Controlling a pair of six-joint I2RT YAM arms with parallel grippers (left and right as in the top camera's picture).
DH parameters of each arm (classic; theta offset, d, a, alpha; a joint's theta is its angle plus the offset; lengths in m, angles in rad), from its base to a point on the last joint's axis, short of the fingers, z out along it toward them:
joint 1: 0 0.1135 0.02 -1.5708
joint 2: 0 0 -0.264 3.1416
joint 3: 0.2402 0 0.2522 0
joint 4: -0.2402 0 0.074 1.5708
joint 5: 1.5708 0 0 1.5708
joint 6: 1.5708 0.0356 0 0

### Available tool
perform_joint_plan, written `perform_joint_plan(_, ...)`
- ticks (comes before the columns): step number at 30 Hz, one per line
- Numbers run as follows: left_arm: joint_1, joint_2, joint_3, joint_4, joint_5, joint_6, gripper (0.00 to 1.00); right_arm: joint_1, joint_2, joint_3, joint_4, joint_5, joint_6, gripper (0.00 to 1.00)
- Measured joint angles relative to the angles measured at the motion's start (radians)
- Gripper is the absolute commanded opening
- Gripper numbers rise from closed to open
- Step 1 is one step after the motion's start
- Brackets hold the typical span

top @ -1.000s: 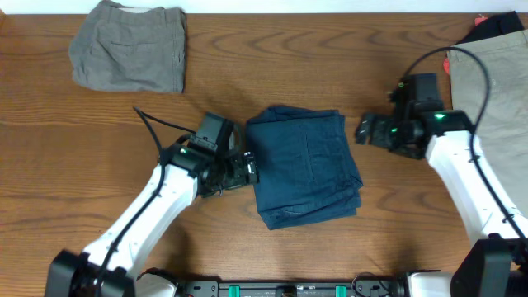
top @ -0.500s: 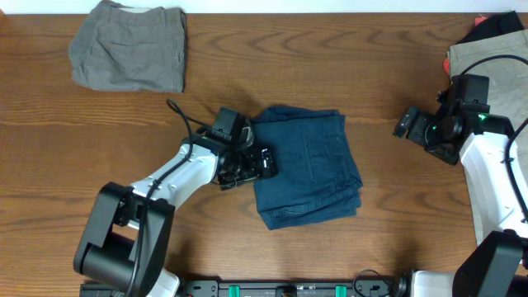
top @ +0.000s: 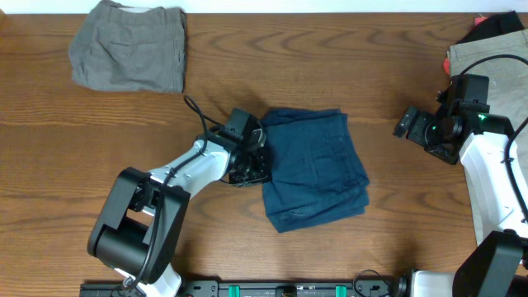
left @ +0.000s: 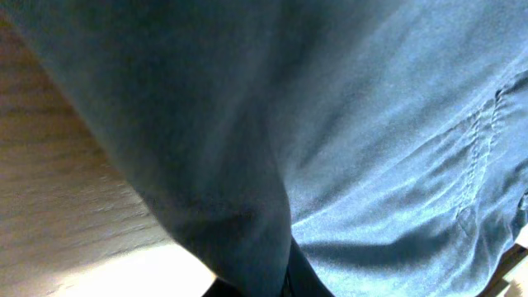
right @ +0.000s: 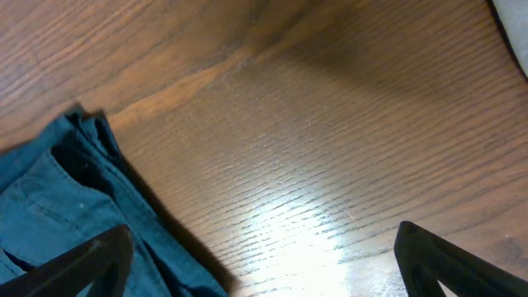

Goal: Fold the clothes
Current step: 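Release the right gripper and grasp the folded shorts with the left, then carry the folded shorts with the left gripper onto the grey shorts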

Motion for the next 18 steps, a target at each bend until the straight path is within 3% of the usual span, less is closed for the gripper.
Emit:
perform_joint_plan(8, 0.090, 0.014, 0.280, -0.267, -0.210, 0.170, 0.06, 0.000, 0.000, 0.000, 0.000, 0.000, 0.000, 0.99)
perform_joint_plan(18, 0.286, 0.014, 0.485, -0.206, -0.493, 0.420, 0.06, 0.000, 0.000, 0.000, 0.000, 0.000, 0.000, 0.99)
